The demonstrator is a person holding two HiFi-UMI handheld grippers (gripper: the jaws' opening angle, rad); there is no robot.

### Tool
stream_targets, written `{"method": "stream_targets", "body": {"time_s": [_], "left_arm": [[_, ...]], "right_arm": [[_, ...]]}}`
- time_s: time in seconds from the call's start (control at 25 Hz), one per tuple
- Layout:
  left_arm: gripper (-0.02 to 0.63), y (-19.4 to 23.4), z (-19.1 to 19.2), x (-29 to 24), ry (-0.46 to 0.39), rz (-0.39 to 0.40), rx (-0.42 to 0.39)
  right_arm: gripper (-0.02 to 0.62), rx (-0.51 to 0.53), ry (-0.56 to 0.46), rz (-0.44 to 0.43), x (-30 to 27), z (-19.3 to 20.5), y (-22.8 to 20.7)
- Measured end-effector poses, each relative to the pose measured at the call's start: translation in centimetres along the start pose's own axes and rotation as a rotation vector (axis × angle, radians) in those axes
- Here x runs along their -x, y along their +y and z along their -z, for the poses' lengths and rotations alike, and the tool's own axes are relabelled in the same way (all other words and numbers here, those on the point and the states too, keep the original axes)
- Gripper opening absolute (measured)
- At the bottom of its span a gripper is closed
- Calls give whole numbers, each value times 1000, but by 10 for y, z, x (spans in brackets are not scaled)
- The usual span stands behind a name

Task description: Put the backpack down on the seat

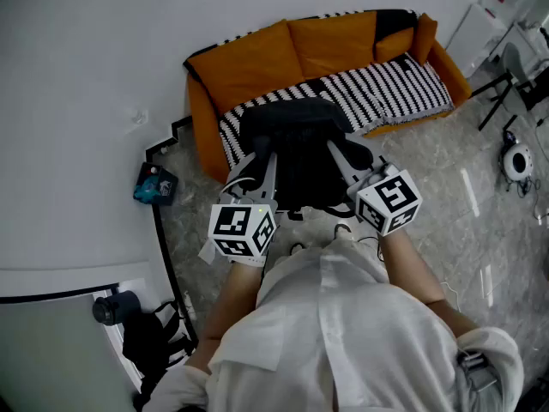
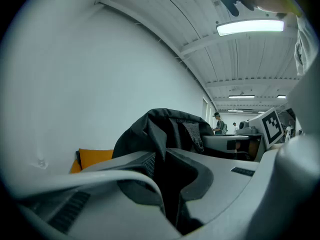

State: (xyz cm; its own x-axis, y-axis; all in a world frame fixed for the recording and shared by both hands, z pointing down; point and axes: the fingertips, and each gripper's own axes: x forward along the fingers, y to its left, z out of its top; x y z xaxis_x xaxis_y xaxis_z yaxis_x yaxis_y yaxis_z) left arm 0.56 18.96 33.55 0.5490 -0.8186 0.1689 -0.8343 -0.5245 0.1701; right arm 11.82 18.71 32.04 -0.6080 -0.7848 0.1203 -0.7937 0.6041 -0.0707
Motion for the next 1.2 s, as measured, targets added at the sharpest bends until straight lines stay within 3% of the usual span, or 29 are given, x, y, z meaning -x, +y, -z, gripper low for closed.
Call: {"method": "stream_targets", "body": {"time_s": [1.2], "left_arm": [[51,40,2,23,-11,6,42]], "right_arm": [[23,-42,-8,-42,-36,3,34]]}}
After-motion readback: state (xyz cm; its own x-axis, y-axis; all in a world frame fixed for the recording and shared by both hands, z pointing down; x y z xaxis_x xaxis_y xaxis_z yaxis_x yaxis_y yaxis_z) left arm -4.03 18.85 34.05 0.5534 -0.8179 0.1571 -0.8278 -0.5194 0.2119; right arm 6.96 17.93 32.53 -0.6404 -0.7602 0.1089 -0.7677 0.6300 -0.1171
